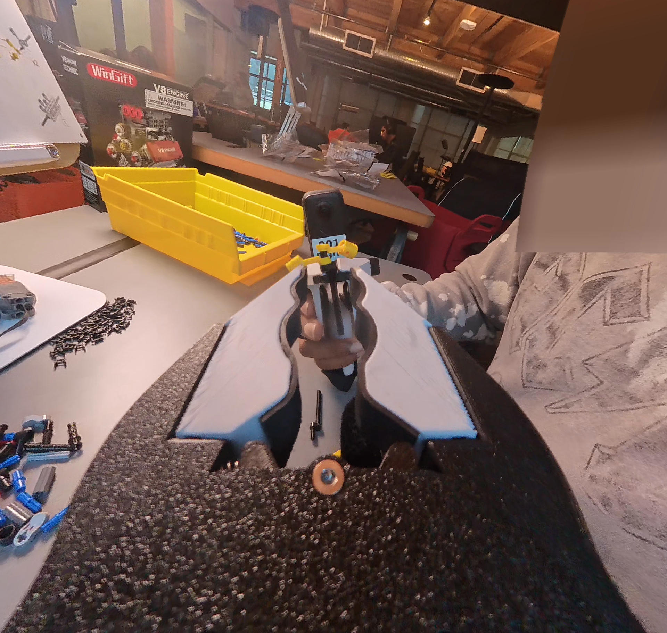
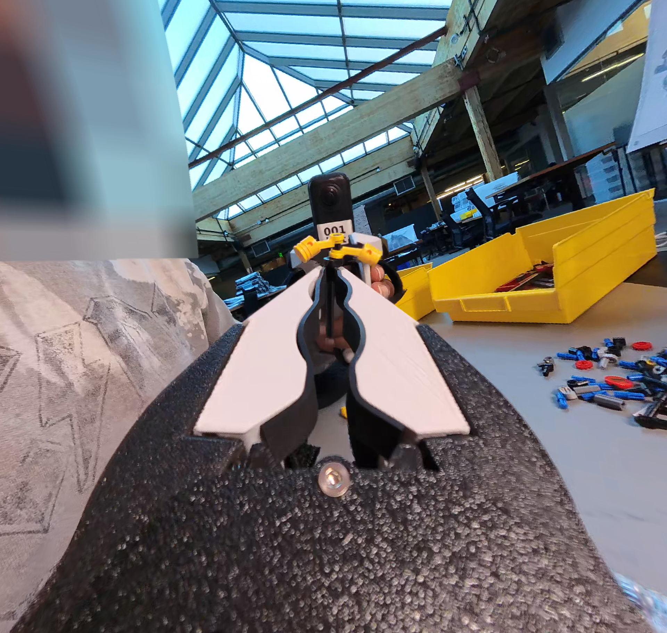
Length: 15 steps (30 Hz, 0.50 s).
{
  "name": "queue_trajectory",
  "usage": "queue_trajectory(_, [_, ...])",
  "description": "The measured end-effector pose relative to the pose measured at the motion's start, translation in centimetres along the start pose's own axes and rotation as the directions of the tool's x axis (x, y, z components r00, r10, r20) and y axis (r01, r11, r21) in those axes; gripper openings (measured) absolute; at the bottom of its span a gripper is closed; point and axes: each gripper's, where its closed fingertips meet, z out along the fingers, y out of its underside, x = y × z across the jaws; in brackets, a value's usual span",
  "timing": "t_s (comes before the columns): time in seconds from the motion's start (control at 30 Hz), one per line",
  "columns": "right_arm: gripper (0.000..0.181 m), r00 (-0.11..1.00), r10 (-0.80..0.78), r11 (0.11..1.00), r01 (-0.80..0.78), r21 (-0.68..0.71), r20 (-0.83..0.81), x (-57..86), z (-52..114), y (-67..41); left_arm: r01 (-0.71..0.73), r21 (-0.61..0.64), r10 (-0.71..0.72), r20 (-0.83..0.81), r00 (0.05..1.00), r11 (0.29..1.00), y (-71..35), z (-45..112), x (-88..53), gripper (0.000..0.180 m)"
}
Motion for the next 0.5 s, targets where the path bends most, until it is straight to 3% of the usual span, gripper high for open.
queue_trajectory(0.37, [0.002,0.997,0.054,0.998,-0.053,-0.024,0.050,-0.3,0.1,0.4,0.002,0.025,-0.002,-0.006,1.000,1.000,-0.2,-0.3,-0.3,0.018])
queue_trajectory(0.5, [0.003,0.977,-0.190,0.973,0.173,-0.155,-0.101,1.4,-0.2,1.3,-0.058,-0.022,0.059,0.044,0.997,0.998,0.4,-0.2,-0.7,0.018])
